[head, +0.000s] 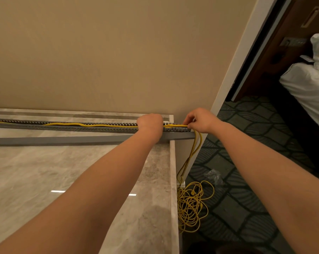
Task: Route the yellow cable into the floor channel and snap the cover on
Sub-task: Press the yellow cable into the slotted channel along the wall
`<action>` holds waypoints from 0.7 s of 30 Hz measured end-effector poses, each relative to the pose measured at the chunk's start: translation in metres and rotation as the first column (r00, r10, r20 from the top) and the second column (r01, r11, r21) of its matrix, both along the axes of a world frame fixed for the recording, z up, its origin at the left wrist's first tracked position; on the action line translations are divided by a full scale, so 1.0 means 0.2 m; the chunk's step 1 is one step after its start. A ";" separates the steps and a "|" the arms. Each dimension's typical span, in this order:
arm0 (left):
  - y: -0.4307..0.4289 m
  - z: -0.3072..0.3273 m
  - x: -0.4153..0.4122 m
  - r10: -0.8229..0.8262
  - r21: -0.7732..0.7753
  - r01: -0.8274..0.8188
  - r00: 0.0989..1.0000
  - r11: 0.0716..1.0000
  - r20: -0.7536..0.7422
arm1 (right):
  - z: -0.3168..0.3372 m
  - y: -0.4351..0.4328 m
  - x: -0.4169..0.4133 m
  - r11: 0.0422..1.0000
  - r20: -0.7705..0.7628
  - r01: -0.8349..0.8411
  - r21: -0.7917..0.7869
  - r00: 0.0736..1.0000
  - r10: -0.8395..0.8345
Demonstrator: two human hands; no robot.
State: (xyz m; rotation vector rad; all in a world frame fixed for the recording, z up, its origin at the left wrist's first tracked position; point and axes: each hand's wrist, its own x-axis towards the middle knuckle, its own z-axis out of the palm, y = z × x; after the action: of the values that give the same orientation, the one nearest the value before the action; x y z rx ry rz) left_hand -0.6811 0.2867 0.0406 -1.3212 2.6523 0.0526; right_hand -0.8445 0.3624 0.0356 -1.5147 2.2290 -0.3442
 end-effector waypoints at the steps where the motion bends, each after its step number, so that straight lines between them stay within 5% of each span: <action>1: 0.00 0.00 0.00 -0.002 -0.002 0.002 1.000 1.000 0.001 | 0.00 -0.01 0.00 1.000 -0.042 -0.011 0.009 0.999 0.012; 8: -0.01 -0.01 0.00 -0.025 -0.018 0.025 1.000 1.000 0.014 | 0.01 -0.04 0.05 0.999 -0.185 0.001 0.041 0.983 0.007; 21: -0.04 -0.09 0.09 -0.063 -0.114 0.055 0.996 0.992 -0.065 | -0.08 0.00 0.12 0.975 -0.269 0.156 -0.161 0.943 -0.195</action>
State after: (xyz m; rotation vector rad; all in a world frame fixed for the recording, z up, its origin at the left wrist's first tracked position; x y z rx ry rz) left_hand -0.6638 0.2796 0.0224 -1.2946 2.7877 -0.0607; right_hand -0.8214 0.3629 0.0199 -1.5179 2.6248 -0.3609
